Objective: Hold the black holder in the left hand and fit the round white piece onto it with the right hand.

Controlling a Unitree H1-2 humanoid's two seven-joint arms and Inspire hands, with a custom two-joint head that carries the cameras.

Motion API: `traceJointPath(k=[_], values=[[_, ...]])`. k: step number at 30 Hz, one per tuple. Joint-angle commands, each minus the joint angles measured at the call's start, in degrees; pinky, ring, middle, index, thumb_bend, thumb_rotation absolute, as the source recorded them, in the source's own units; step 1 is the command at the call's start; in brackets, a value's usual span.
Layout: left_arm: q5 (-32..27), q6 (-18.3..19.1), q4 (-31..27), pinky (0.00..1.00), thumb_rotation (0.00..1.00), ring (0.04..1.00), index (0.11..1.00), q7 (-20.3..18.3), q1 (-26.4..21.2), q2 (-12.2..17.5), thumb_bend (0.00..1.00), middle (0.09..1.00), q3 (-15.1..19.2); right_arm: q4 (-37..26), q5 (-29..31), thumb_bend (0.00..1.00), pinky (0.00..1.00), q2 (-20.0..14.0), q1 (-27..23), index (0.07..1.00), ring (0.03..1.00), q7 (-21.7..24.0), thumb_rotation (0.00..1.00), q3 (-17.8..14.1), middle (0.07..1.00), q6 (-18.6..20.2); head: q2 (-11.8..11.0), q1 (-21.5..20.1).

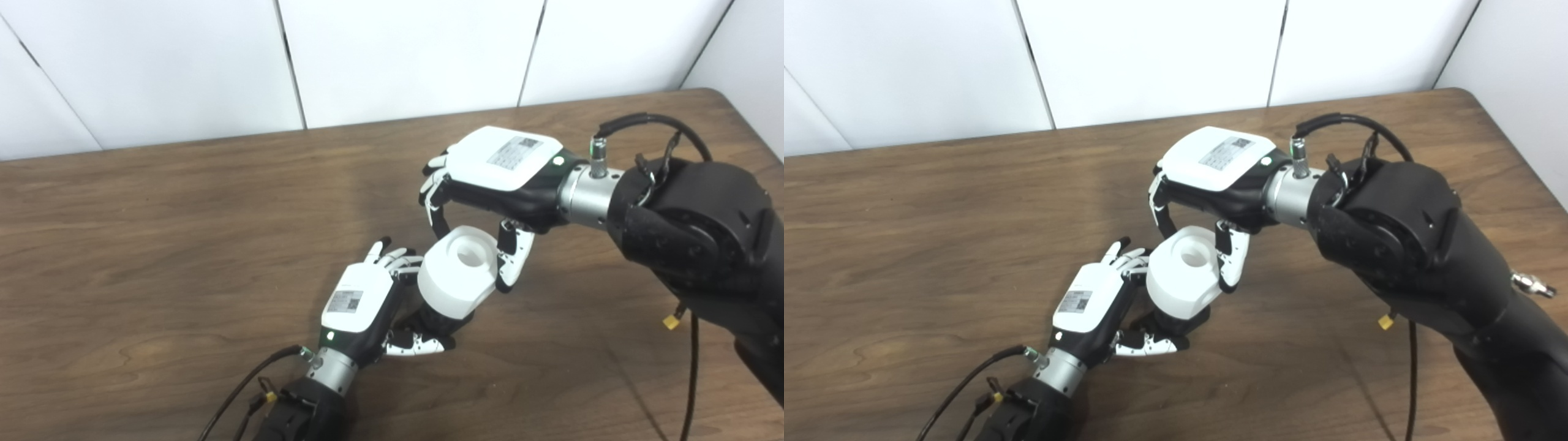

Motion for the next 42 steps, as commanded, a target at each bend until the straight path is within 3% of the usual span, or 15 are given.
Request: traceJointPath(k=[1, 11, 17, 25, 42], values=[[1.68, 1.56, -0.56, 1.0, 0.06, 0.869, 0.488, -0.13, -0.24, 0.13, 0.51, 0.788, 0.38, -1.75, -1.39, 0.52, 0.94, 0.16, -1.11, 0.482, 0.92, 5.96, 0.14, -1.54, 0.805, 1.72, 0.04, -0.04], [1.64, 2.81, -1.05, 1.0, 0.05, 0.869, 0.488, -0.39, -0.05, -0.07, 0.51, 0.788, 0.52, -2.19, -1.64, 0.52, 0.96, -0.08, 0.0, 0.481, 0.933, 5.97, 0.13, -1.97, 0.815, 1.72, 0.21, -0.23], [0.87, 2.91, -0.82, 1.0, 0.05, 0.866, 0.487, -0.13, -0.16, -0.06, 0.51, 0.787, 0.51, -1.79, -2.15, 0.52, 0.94, -0.65, -0.04, 0.481, 0.921, 5.96, 0.14, -0.05, 0.813, 1.7, 0.34, -0.38], [0.53, 2.92, -0.7, 0.98, 0.05, 0.861, 0.487, 0.02, -0.2, -0.24, 0.51, 0.788, 0.44, -1.25, -4.74, 0.52, 0.94, 1.58, 2.01, 0.48, 0.918, 5.97, 0.14, 0.63, 0.801, 1.73, 0.47, -0.24], [0.45, 3.45, -1.31, 0.98, 0.05, 0.862, 0.487, -0.63, -0.12, -0.9, 0.51, 0.79, 0.06, 0.61, -6.68, 0.52, 0.95, 2.98, 3.4, 0.481, 0.916, 5.96, 0.14, 1.14, 0.807, 1.71, 1.0, 0.37]])
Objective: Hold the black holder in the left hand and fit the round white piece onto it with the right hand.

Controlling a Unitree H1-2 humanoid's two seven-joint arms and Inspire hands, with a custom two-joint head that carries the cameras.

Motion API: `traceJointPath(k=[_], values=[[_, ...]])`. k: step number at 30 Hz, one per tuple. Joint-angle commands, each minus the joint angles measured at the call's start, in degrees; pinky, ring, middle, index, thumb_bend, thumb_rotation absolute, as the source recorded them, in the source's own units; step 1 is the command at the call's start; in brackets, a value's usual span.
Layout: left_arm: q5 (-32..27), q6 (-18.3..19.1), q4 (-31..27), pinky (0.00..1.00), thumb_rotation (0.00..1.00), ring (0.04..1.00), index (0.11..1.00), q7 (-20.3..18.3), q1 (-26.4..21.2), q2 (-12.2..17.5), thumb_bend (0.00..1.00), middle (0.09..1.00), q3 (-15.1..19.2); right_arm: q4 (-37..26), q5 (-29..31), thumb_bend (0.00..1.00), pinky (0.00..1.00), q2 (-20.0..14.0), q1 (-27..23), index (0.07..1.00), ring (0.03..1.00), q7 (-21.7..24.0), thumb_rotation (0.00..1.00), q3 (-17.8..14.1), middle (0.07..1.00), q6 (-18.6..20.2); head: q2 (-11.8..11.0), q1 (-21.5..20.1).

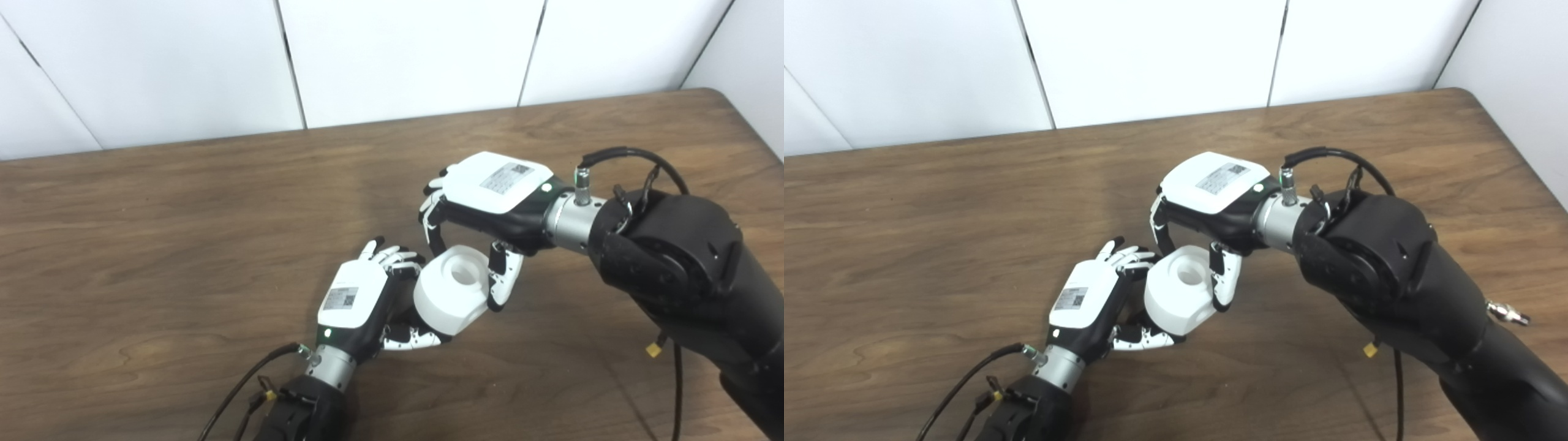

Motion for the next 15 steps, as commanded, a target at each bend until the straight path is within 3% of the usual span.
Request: traceJointPath(k=[1, 15], values=[[0.71, 1.15, -1.08, 0.99, 0.06, 0.864, 0.487, -0.64, -0.08, -0.5, 0.51, 0.791, -0.1, -0.37, -0.91, 0.52, 0.95, 0.0, -1.51, 0.481, 0.916, 5.96, 0.14, -0.69, 0.806, 1.72, 0.24, 0.03], [0.77, 1.47, -1.15, 0.99, 0.06, 0.867, 0.487, -1.35, -0.33, -0.59, 0.51, 0.793, -0.34, 0.66, -0.99, 0.52, 0.94, 1.26, -2.91, 0.481, 0.913, 5.93, 0.14, -0.28, 0.807, 1.63, 0.16, 0.12]])
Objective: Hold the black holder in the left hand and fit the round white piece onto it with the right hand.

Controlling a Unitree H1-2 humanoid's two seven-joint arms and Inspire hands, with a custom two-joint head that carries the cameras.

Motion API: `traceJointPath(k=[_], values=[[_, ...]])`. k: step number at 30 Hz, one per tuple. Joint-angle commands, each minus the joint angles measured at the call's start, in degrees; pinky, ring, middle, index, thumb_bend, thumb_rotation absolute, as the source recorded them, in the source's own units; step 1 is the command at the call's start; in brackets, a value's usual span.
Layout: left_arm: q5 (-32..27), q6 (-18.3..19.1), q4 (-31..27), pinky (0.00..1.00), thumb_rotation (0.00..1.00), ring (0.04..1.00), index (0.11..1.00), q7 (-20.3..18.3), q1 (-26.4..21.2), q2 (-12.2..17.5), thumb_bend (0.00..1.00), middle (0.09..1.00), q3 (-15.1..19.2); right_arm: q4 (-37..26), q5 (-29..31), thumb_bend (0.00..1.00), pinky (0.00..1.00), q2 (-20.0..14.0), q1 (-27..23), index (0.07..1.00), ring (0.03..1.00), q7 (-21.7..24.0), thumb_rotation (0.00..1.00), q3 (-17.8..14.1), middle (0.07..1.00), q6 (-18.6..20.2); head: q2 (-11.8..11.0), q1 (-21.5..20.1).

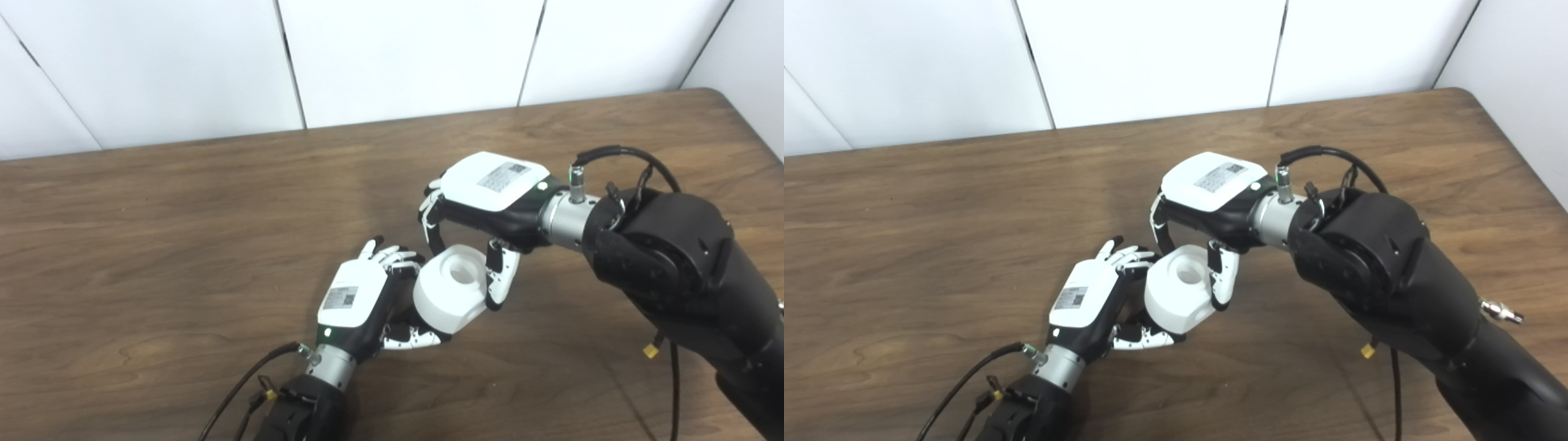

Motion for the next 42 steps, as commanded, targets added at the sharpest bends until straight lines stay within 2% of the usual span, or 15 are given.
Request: traceJointPath(k=[1, 9, 25, 42], values=[[0.79, 1.21, -1.09, 0.99, 0.06, 0.869, 0.487, -1.09, -0.33, -0.39, 0.51, 0.794, -0.22, -0.46, -0.87, 0.52, 0.94, 0.75, -2.48, 0.482, 0.912, 5.93, 0.14, -0.65, 0.805, 1.63, 0.07, -0.05], [0.83, 1.53, -1.12, 0.99, 0.05, 0.868, 0.487, -1.11, -0.37, -0.52, 0.51, 0.793, -0.36, -0.57, -1.46, 0.52, 0.95, 2.48, -2.84, 0.482, 0.925, 5.95, 0.14, -1.09, 0.817, 1.7, 0.27, 0.03], [0.96, 1.57, -1.19, 0.98, 0.05, 0.864, 0.487, -1.09, -0.44, -0.45, 0.51, 0.792, -0.72, -0.42, -0.88, 0.52, 0.94, 3.23, -4.35, 0.482, 0.915, 5.93, 0.14, -0.74, 0.806, 1.7, 0.66, 0.21], [0.62, 2.39, -2.49, 0.99, 0.05, 0.867, 0.487, -2.02, -0.43, -0.51, 0.51, 0.792, -0.66, 0.12, -1.95, 0.52, 0.92, 2.58, -3.68, 0.481, 0.907, 5.96, 0.14, 2.02, 0.803, 1.71, 1.73, -0.54]])
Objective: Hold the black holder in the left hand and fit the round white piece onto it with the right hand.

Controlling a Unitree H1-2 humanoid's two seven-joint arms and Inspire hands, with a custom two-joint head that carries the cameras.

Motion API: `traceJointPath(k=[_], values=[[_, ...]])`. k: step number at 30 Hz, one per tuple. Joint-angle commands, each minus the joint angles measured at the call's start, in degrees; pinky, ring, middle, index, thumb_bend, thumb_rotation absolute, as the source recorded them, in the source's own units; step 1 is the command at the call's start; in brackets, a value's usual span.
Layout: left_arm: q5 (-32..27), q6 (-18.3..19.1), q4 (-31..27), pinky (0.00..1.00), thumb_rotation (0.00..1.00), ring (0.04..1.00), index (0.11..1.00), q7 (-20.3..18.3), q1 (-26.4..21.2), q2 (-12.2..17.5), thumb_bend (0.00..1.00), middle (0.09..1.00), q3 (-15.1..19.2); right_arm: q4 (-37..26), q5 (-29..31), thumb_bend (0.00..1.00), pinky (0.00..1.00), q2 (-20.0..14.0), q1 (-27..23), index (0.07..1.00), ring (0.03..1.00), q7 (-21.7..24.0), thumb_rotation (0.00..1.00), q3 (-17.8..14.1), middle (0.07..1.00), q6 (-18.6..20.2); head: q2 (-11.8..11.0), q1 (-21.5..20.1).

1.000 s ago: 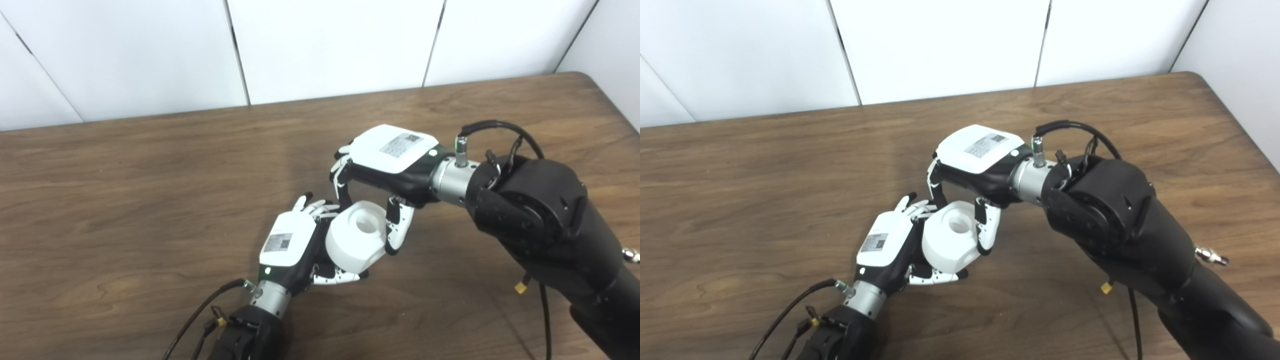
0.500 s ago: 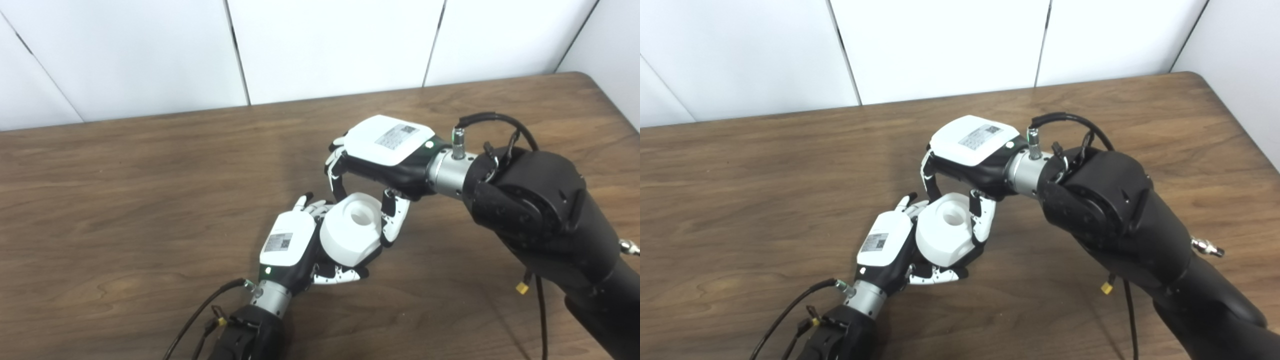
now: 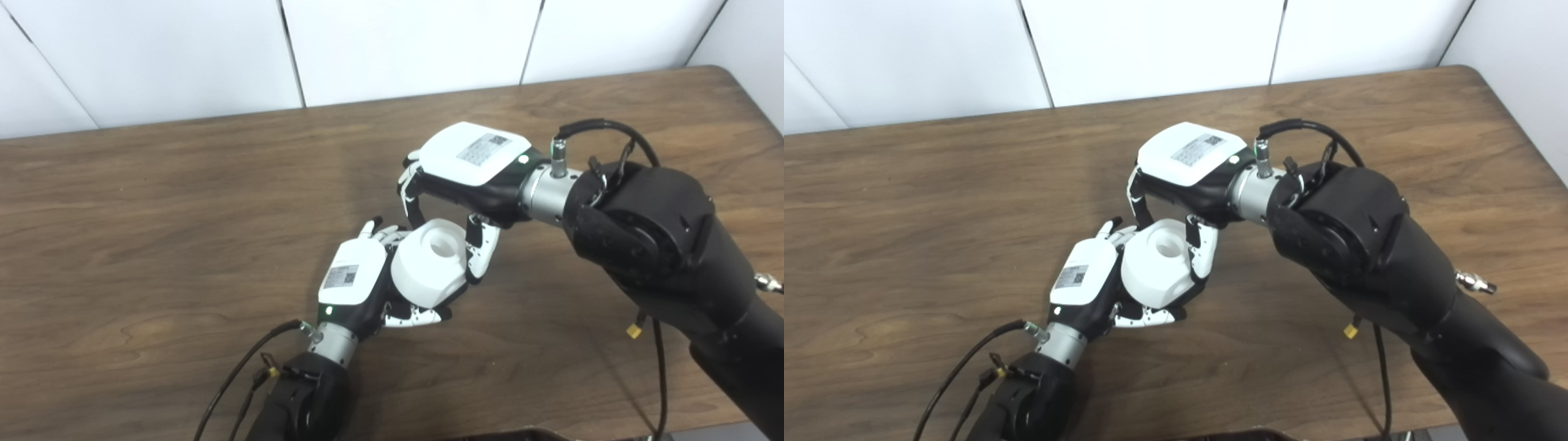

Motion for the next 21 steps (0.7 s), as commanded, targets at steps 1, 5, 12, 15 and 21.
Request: traceJointPath(k=[1, 5, 12, 15, 21], values=[[0.53, 0.34, -1.37, 0.99, 0.05, 0.87, 0.487, -0.46, -0.32, -0.12, 0.51, 0.793, -0.08, -0.24, -0.05, 0.52, 0.92, -0.31, -1.42, 0.481, 0.909, 5.96, 0.14, 0.33, 0.805, 1.71, 0.06, -0.01], [0.64, 0.37, -1.67, 0.98, 0.05, 0.867, 0.487, -0.66, -0.21, -0.05, 0.51, 0.791, -0.07, -0.36, -0.72, 0.52, 0.92, -0.05, -0.96, 0.481, 0.916, 5.96, 0.14, 0.9, 0.808, 1.71, 0.15, -0.11], [0.94, 0.5, -1.89, 0.98, 0.06, 0.863, 0.487, -0.94, -0.26, -0.02, 0.51, 0.79, -0.15, -0.17, -1.92, 0.52, 0.93, 0.58, 0.13, 0.48, 0.919, 5.96, 0.14, 1.22, 0.798, 1.68, 0.27, -0.12], [0.66, 0.46, -1.93, 0.98, 0.06, 0.864, 0.487, -0.91, -0.25, -0.09, 0.51, 0.79, -0.06, 0.07, -2.27, 0.52, 0.93, 0.78, 0.24, 0.48, 0.921, 5.96, 0.14, 1.54, 0.785, 1.67, 0.55, -0.35], [0.64, 0.28, -1.79, 0.98, 0.06, 0.862, 0.487, -0.77, -0.38, -0.02, 0.51, 0.788, -0.03, 0.13, -2.03, 0.52, 0.94, 0.61, 0.0, 0.479, 0.916, 5.96, 0.14, 1.52, 0.777, 1.68, 0.53, -0.41]])
